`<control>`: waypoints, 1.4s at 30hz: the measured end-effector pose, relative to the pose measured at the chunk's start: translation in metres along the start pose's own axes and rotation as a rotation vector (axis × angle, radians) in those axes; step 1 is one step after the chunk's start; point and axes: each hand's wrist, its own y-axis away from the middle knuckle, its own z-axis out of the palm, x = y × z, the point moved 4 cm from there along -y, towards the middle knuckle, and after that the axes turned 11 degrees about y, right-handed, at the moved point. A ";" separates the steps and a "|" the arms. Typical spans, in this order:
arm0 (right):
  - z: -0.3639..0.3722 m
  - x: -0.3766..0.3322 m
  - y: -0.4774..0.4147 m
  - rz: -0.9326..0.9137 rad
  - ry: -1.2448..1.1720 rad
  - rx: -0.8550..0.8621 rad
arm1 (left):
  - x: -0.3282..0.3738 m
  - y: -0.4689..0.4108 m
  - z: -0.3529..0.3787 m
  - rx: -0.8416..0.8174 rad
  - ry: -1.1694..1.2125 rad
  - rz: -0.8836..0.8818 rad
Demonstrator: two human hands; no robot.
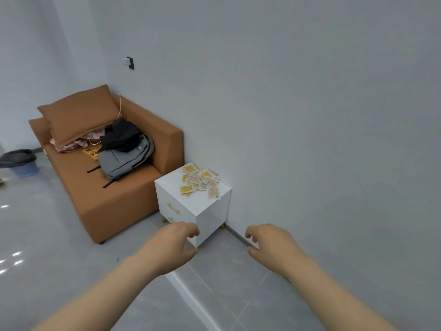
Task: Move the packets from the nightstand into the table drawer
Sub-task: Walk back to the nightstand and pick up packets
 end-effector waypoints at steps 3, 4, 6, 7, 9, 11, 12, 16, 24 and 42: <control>-0.006 0.019 -0.051 -0.028 -0.025 -0.010 | -0.012 -0.046 -0.007 -0.011 0.006 -0.055; -0.007 0.025 -0.068 -0.038 -0.023 -0.013 | -0.016 -0.061 -0.010 -0.002 0.006 -0.067; -0.009 0.037 -0.104 -0.051 -0.006 -0.019 | -0.026 -0.092 -0.014 0.015 0.007 -0.087; -0.009 0.042 -0.121 -0.053 -0.001 -0.027 | -0.031 -0.105 -0.016 0.014 0.015 -0.100; -0.006 0.047 -0.150 -0.056 -0.010 -0.052 | -0.045 -0.129 -0.017 -0.005 0.026 -0.121; -0.001 0.050 -0.182 -0.066 -0.006 -0.077 | -0.061 -0.155 -0.020 -0.023 0.021 -0.137; 0.001 0.050 -0.199 -0.068 -0.005 -0.087 | -0.071 -0.170 -0.024 -0.024 0.023 -0.146; 0.007 0.050 -0.274 -0.058 -0.006 -0.112 | -0.116 -0.232 -0.044 -0.018 0.024 -0.156; 0.028 0.025 -0.408 0.030 -0.067 -0.205 | -0.213 -0.350 -0.094 -0.103 0.023 -0.152; 0.112 0.083 -0.646 0.087 -0.177 -0.410 | -0.330 -0.591 -0.068 -0.297 -0.019 -0.253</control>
